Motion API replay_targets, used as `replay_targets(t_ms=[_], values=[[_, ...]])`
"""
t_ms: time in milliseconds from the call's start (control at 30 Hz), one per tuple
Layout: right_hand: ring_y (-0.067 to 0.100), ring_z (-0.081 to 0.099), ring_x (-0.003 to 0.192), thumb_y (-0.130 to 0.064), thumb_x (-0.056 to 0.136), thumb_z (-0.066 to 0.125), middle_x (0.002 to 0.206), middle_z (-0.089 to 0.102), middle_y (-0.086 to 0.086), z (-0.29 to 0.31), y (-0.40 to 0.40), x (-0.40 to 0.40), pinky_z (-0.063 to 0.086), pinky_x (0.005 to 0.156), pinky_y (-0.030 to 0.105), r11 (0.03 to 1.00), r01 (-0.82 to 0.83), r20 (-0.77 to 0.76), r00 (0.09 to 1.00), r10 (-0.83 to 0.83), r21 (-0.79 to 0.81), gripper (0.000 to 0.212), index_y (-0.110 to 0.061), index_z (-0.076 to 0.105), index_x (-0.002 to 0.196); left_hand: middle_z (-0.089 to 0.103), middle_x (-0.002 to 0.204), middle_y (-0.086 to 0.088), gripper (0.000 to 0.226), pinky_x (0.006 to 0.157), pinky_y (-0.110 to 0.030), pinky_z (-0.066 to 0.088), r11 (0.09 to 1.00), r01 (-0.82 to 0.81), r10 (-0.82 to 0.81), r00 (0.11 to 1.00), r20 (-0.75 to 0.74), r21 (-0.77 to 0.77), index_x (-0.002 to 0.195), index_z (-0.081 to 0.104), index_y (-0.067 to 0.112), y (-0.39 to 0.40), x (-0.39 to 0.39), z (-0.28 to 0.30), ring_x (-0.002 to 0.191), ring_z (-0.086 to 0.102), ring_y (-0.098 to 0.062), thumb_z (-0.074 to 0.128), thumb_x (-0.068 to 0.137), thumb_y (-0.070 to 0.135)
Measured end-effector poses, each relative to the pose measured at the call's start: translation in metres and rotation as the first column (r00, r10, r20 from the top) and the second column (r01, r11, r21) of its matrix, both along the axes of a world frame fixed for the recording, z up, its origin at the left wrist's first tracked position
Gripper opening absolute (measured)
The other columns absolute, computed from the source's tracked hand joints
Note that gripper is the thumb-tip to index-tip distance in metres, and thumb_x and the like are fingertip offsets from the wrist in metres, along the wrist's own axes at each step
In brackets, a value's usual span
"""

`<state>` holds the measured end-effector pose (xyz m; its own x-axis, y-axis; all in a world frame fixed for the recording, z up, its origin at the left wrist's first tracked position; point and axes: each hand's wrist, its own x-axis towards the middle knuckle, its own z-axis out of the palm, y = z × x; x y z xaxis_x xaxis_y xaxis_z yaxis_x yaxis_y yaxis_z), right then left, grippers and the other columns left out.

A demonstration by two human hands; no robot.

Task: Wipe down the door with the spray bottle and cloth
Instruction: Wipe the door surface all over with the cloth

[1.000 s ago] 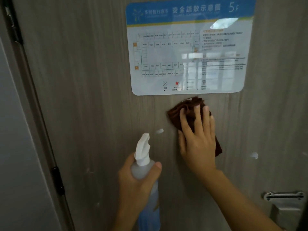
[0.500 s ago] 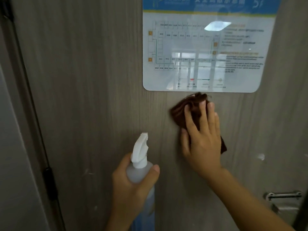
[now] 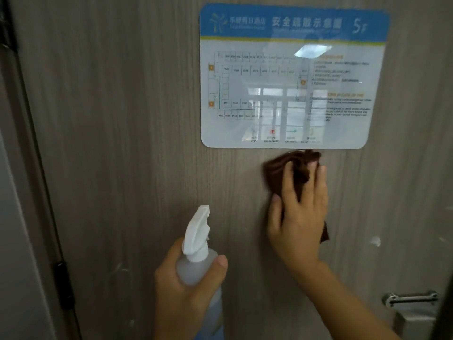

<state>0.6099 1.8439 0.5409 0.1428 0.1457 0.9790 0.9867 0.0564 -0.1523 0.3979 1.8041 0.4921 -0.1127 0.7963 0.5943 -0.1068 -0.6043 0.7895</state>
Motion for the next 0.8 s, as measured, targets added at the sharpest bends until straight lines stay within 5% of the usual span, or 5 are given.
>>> replay_targets(t_ms=[200,300,533,700,800], values=[[0.037,0.023,0.155,-0.018,0.099,0.061,0.164,0.032,0.016,-0.016,0.013,-0.023,0.023,0.125,0.051,0.976,-0.093,0.556,0.809,0.190,-0.199,0.042,-0.021,0.061,0.141,0.080,0.089,-0.009,0.056,0.083,-0.043,0.061,0.999,-0.033,0.033,0.999,-0.011,0.019,0.109,0.076,0.023,-0.003,0.007,0.007,0.086,0.077,-0.030,0.082,0.060,0.050],[0.038,0.022,0.155,-0.015,0.095,0.066,0.165,0.029,0.017,-0.011,-0.001,0.011,0.024,0.124,0.052,0.982,-0.054,0.499,0.855,0.139,-0.182,0.049,-0.019,0.059,0.144,0.079,0.084,-0.010,0.050,0.076,-0.038,0.062,1.000,-0.025,0.025,1.000,-0.001,0.011,0.103,0.078,0.030,-0.009,0.008,0.007,0.079,0.077,-0.030,0.083,0.058,0.051],[0.039,0.011,0.157,-0.016,0.099,0.056,0.167,0.022,0.020,-0.005,-0.002,0.000,0.020,0.125,0.055,0.999,-0.035,-0.063,0.997,0.036,0.017,0.061,-0.014,0.037,0.158,0.078,0.083,-0.009,0.039,0.069,-0.028,0.062,0.996,-0.083,0.083,0.996,-0.030,0.017,0.092,0.080,0.027,-0.006,0.008,-0.002,0.075,0.077,-0.028,0.090,0.054,0.031],[0.039,0.022,0.155,-0.014,0.095,0.066,0.164,0.032,0.017,-0.015,0.012,-0.015,0.022,0.125,0.053,0.983,-0.111,0.451,0.877,0.165,-0.144,0.049,-0.020,0.059,0.143,0.079,0.085,-0.010,0.048,0.073,-0.030,0.061,0.999,-0.053,0.054,0.998,-0.044,0.009,0.097,0.079,0.030,-0.010,0.018,0.005,0.080,0.077,-0.027,0.090,0.051,0.040],[0.038,0.023,0.155,-0.009,0.094,0.065,0.164,0.031,0.017,-0.011,0.002,0.019,0.025,0.125,0.053,0.978,-0.080,0.530,0.830,0.172,-0.192,0.048,-0.019,0.061,0.141,0.079,0.083,-0.010,0.048,0.071,-0.034,0.061,0.999,-0.046,0.046,0.999,-0.019,0.012,0.093,0.078,0.037,-0.015,0.024,0.008,0.079,0.077,-0.029,0.085,0.048,0.052]])
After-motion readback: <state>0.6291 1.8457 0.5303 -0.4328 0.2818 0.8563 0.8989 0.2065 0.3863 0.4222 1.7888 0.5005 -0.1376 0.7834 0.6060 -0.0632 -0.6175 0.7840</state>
